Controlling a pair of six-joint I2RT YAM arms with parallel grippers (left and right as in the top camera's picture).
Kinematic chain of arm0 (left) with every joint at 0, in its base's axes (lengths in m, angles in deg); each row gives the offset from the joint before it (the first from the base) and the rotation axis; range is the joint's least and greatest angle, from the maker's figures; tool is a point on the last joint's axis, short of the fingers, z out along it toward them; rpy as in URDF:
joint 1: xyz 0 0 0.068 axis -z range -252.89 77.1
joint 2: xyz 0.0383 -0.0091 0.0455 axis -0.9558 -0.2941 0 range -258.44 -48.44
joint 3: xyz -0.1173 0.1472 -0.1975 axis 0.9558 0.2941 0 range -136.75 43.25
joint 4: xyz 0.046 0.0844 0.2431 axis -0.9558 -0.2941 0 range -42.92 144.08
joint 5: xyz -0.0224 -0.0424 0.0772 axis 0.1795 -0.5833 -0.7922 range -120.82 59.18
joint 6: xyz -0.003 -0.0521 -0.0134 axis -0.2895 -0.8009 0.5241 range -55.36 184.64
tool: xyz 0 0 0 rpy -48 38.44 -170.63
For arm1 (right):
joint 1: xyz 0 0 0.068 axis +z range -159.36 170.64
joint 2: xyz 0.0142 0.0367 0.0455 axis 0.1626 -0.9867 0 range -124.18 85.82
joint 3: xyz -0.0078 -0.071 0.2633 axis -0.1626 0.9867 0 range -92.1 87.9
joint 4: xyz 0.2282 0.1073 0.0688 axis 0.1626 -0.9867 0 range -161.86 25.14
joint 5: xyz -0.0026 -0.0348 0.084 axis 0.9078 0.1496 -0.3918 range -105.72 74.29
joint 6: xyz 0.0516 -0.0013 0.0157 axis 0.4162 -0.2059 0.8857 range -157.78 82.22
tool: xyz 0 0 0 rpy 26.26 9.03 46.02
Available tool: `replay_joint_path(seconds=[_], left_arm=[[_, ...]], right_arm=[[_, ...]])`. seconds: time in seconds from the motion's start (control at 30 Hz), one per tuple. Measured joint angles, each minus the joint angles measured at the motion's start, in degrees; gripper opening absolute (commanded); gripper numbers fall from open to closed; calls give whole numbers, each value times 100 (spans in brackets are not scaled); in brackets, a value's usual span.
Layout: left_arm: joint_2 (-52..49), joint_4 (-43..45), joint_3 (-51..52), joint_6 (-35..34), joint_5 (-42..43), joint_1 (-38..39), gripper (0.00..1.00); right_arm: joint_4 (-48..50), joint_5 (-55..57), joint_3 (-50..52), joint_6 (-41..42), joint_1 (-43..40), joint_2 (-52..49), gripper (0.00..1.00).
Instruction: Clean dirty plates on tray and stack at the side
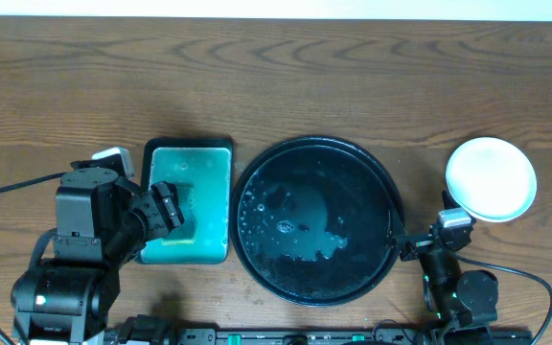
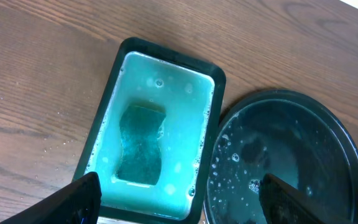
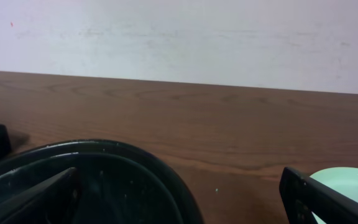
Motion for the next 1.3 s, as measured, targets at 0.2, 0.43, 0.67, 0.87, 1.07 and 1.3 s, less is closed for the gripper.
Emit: replay_joint_path(seconds=[0.2, 0.43, 0.67, 0.87, 1.07, 1.3], left_arm=[[0, 0, 0, -2, 0, 0, 82], [0, 0, 0, -2, 0, 0, 82], [4, 37, 0, 2, -57, 0, 82], [723, 2459, 885, 317, -295, -20, 82], [2142, 4756, 2717, 907, 94, -22, 82], [3685, 5379, 4203, 1180, 146, -22, 82]], right_arm=[[2, 0, 0, 0, 0, 0, 99], [0, 0, 0, 0, -2, 0, 99], [2, 0, 0, 0, -2, 0, 99], [2, 4, 0, 0, -2, 0, 99], [0, 4, 0, 0, 0, 0, 99], [0, 4, 0, 0, -2, 0, 99]])
